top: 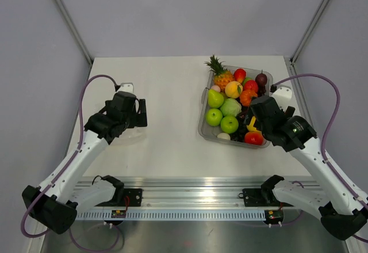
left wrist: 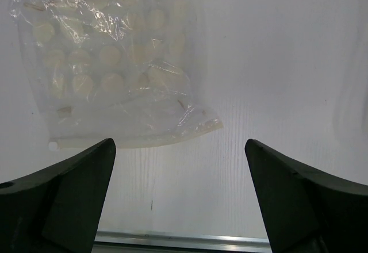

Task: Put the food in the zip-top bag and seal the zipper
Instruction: Pick up the zipper food storage bag at the center of the board.

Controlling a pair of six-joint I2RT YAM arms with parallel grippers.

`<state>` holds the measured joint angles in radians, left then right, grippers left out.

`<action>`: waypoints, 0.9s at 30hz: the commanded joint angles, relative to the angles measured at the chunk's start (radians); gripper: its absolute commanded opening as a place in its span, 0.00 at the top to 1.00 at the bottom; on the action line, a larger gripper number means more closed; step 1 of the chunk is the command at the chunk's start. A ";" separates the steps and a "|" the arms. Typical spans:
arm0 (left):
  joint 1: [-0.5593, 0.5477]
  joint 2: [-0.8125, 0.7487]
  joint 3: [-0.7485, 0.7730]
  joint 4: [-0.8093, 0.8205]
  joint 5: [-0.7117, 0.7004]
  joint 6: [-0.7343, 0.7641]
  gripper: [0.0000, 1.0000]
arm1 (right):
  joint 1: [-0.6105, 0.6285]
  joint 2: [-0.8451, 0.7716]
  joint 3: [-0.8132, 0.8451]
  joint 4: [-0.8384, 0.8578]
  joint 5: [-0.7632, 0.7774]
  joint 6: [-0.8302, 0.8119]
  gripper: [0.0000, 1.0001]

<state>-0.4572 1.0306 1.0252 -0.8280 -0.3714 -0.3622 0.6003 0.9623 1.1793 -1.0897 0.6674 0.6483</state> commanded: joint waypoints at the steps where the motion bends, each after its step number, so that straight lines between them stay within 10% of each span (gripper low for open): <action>1: -0.003 0.012 0.015 0.001 -0.023 -0.026 0.01 | 0.006 -0.013 -0.024 0.060 -0.005 -0.013 0.01; 17: 0.002 0.468 0.121 0.017 -0.193 -0.090 0.01 | 0.006 -0.052 -0.050 0.083 -0.095 -0.013 0.01; 21: 0.009 0.557 0.156 0.000 -0.228 -0.129 0.14 | 0.006 -0.071 -0.072 0.103 -0.121 -0.007 0.01; 27: 0.009 0.661 0.222 0.023 -0.207 -0.149 0.62 | 0.006 -0.069 -0.060 0.096 -0.123 -0.009 0.01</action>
<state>-0.4522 1.6489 1.1725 -0.8322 -0.5468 -0.4831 0.6003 0.9005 1.1095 -1.0153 0.5537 0.6331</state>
